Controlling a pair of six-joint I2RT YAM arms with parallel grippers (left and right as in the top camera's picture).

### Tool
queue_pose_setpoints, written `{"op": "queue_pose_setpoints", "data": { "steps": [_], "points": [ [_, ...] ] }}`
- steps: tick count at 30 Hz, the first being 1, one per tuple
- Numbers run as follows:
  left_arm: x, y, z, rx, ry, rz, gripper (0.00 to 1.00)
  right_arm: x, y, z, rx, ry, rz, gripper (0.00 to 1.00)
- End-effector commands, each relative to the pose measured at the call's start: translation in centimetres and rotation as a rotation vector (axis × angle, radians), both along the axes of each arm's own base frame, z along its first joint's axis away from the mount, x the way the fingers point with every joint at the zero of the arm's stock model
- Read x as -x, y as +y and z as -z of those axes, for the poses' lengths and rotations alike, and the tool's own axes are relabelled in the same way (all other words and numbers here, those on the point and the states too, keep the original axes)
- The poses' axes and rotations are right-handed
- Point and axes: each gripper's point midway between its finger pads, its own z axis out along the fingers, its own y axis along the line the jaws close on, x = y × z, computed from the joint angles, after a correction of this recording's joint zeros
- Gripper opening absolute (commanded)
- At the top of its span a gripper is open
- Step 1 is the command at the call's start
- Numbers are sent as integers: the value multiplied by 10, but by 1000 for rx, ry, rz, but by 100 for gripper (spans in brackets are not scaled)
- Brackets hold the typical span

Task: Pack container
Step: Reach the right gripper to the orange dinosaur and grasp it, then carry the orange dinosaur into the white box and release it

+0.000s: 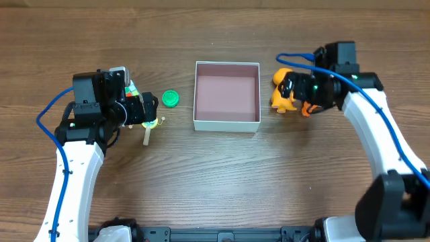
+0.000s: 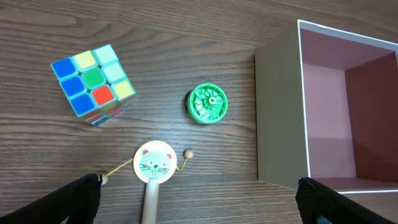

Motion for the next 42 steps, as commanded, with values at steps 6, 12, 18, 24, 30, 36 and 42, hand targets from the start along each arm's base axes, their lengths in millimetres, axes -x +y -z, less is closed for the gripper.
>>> {"op": "queue_pose_setpoints", "data": {
  "steps": [6, 12, 18, 24, 30, 36, 42],
  "points": [
    [-4, 0, -8, 0, -10, -8, 100, -35, -7, 17, 77, -32, 110, 94],
    [-4, 0, -7, 0, -10, -8, 100, -37, 8, 48, 86, 24, 73, 92],
    [-4, 0, -7, 0, -10, -8, 100, -40, 10, 73, 87, 67, 106, 76],
    [-4, 0, -7, 0, -10, -8, 100, -36, 10, 93, 93, 118, 110, 44],
    [-4, 0, -7, 0, -10, -8, 100, -31, 9, 57, 87, 77, 113, 19],
    [-4, 0, -7, 0, -10, -8, 100, -8, 20, -82, 55, -145, 92, 10],
    [-4, 0, -7, 0, -10, -8, 100, 35, 99, -136, -116, -230, -42, 10]
  ]
}}
